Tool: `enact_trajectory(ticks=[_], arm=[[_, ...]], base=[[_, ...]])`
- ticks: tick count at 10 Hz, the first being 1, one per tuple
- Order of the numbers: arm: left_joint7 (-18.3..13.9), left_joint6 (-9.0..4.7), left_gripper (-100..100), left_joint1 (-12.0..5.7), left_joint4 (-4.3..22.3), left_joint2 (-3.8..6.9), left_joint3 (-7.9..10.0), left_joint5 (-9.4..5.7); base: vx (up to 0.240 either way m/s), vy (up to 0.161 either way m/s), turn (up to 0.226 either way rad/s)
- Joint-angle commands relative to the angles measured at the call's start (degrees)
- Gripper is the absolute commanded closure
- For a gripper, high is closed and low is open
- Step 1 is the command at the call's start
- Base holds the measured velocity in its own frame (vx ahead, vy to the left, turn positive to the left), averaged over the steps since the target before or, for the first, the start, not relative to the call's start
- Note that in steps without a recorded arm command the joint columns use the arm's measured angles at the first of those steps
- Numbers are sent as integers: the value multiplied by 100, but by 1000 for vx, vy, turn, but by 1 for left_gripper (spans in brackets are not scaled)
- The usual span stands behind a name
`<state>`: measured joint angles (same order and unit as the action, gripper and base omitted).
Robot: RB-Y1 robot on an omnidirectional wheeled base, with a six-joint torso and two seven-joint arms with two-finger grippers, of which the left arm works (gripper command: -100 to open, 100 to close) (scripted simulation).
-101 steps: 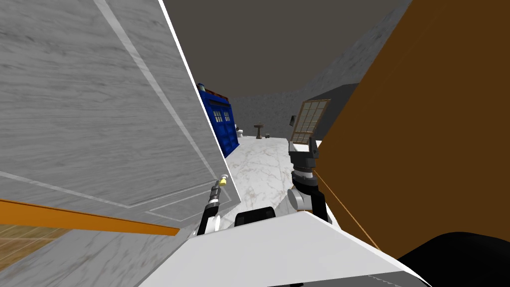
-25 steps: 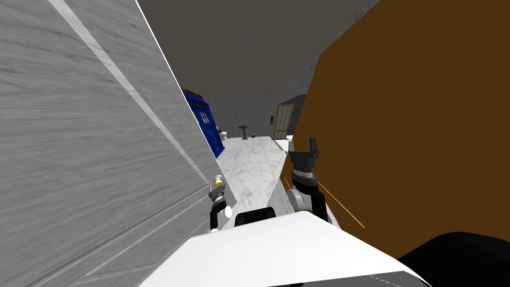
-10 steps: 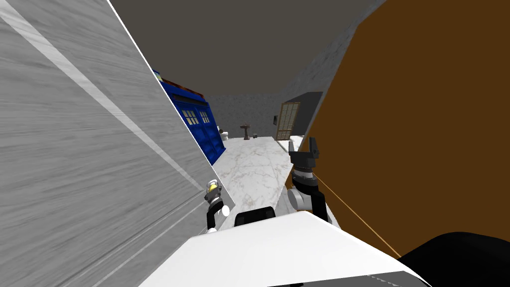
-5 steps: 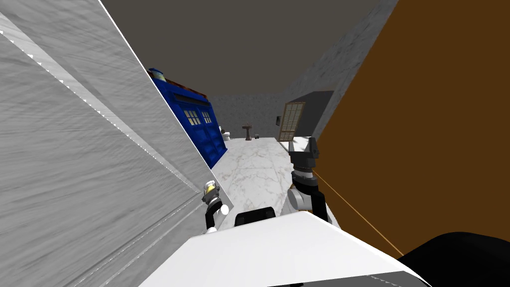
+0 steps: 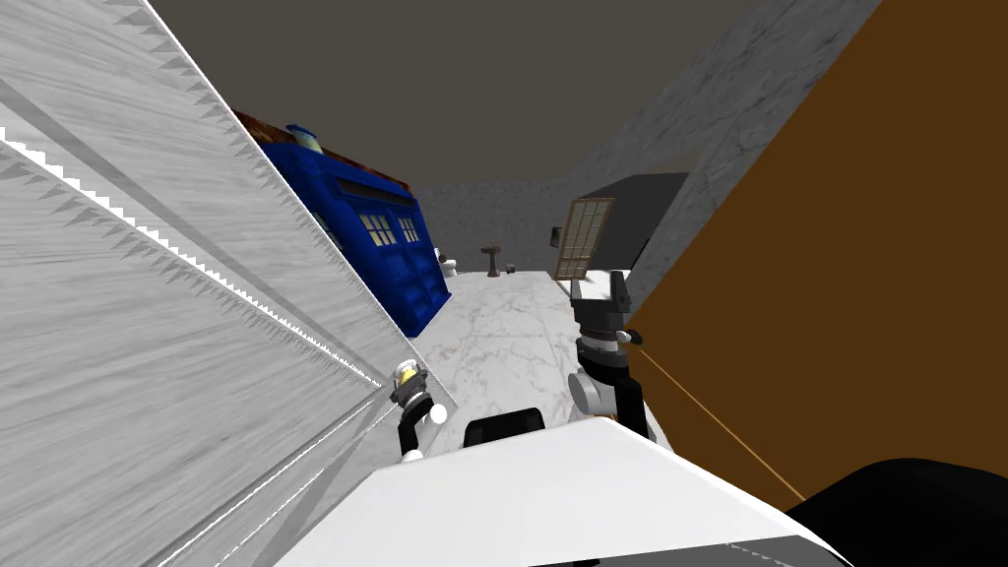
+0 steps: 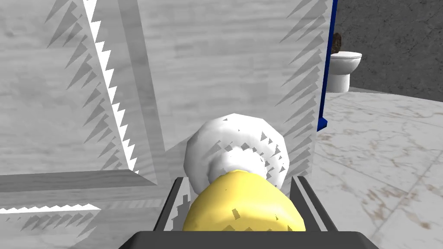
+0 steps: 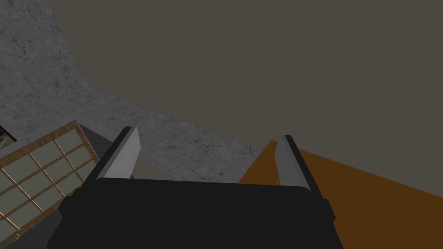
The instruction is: Push the door open
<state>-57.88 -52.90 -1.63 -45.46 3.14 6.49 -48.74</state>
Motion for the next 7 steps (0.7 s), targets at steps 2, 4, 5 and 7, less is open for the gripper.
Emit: enact_trajectory(ticks=[2, 4, 5, 7], arm=[[-2, -97, 100, -43, 112, 40, 171, -125], [25, -124, 100, -45, 118, 23, 286, -212], [35, -134, 100, -46, 120, 8, 328, -244], [79, -133, 100, 1, 81, 46, 398, -310]], base=[[175, 38, 56], [196, 17, 77], [199, 42, 51], [121, 31, 33]])
